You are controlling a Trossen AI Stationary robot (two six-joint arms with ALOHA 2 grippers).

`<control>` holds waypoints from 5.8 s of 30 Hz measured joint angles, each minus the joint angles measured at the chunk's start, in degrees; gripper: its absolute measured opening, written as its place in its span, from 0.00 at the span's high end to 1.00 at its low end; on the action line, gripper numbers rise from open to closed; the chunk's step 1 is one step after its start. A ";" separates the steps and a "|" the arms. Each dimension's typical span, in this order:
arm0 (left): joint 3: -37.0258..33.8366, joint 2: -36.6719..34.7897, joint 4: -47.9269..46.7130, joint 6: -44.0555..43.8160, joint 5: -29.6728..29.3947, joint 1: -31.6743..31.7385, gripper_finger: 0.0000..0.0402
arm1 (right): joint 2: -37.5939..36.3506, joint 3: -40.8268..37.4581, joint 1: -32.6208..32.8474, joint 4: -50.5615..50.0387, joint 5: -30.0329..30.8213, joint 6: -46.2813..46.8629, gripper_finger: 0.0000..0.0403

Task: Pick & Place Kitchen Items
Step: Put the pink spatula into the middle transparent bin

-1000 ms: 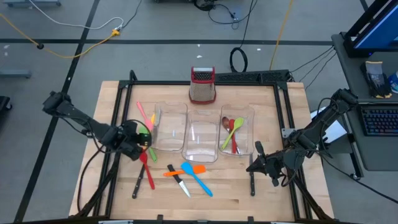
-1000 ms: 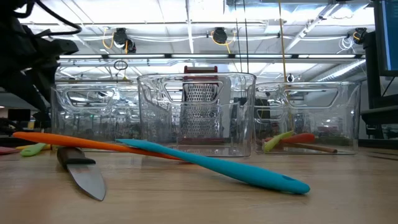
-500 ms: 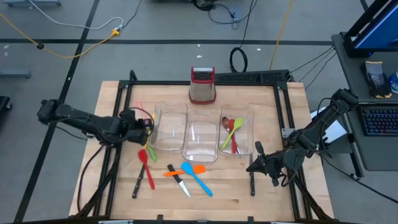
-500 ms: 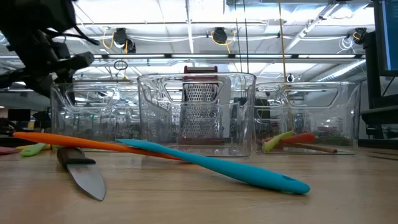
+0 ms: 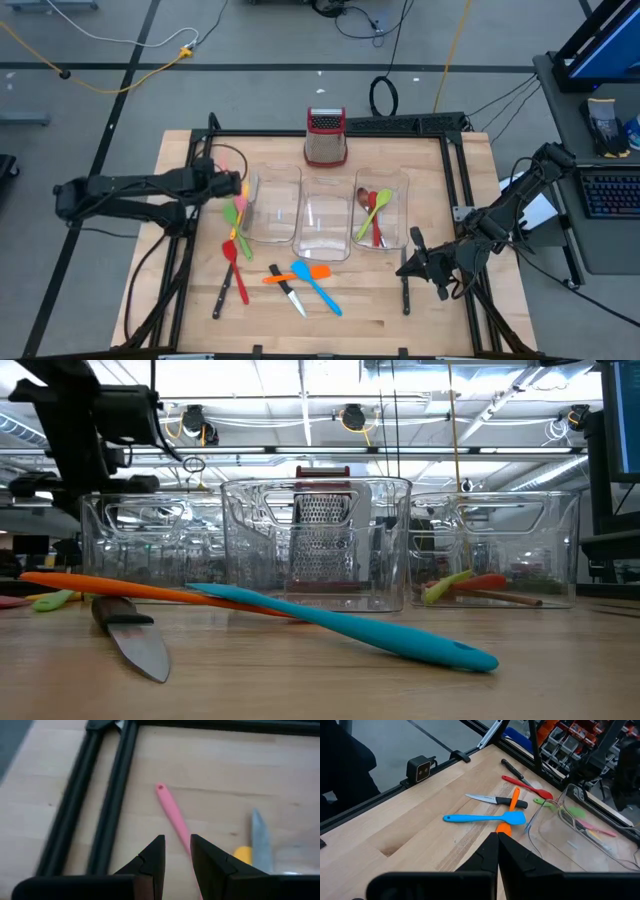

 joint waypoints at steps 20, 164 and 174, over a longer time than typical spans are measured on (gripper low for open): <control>0.00 0.15 16.58 20.07 16.57 22.23 0.76 | 0.00 0.00 0.00 0.02 0.02 0.21 1.00; -5.33 -18.45 41.20 28.26 20.85 25.80 1.00 | -0.02 0.00 0.00 0.09 0.07 4.49 1.00; -5.27 -24.63 56.60 32.44 32.71 20.66 1.00 | 0.06 0.00 -0.20 1.57 0.23 0.34 1.00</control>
